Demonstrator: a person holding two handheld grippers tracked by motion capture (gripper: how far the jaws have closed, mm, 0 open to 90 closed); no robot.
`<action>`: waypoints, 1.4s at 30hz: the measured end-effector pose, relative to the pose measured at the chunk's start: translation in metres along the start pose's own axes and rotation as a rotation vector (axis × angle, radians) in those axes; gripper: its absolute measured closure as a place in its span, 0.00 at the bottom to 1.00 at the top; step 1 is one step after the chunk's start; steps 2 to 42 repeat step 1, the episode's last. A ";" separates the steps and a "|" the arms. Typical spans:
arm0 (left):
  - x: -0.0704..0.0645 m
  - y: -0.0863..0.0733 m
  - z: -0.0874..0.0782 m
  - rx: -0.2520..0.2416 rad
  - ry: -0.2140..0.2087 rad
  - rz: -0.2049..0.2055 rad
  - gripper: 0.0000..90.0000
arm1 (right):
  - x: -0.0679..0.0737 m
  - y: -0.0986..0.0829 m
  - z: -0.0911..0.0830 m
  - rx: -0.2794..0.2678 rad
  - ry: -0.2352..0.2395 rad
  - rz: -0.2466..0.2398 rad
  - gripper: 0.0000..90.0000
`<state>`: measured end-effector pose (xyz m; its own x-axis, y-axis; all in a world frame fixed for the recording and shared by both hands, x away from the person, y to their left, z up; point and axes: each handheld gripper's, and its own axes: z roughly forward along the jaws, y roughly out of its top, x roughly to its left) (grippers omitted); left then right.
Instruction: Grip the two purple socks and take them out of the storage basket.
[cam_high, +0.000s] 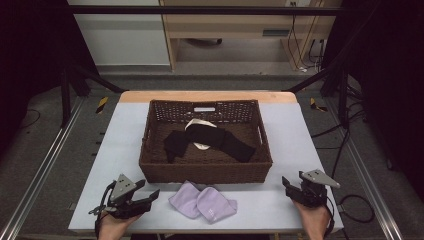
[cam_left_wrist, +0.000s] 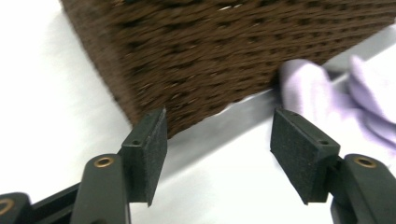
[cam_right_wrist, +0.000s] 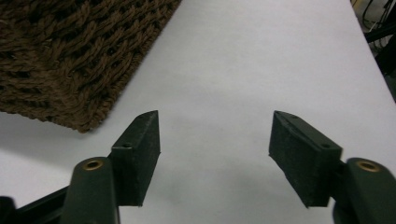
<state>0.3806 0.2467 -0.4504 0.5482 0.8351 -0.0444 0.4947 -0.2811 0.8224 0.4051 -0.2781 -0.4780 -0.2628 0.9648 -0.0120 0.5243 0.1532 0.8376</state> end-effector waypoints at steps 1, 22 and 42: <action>0.002 0.000 0.000 -0.002 0.003 -0.005 0.39 | 0.000 0.000 0.000 -0.003 -0.005 -0.001 0.35; 0.002 0.000 0.000 -0.002 0.003 -0.005 0.39 | 0.000 0.000 0.000 -0.003 -0.005 -0.001 0.35; 0.002 0.000 0.000 -0.002 0.003 -0.005 0.39 | 0.000 0.000 0.000 -0.003 -0.005 -0.001 0.35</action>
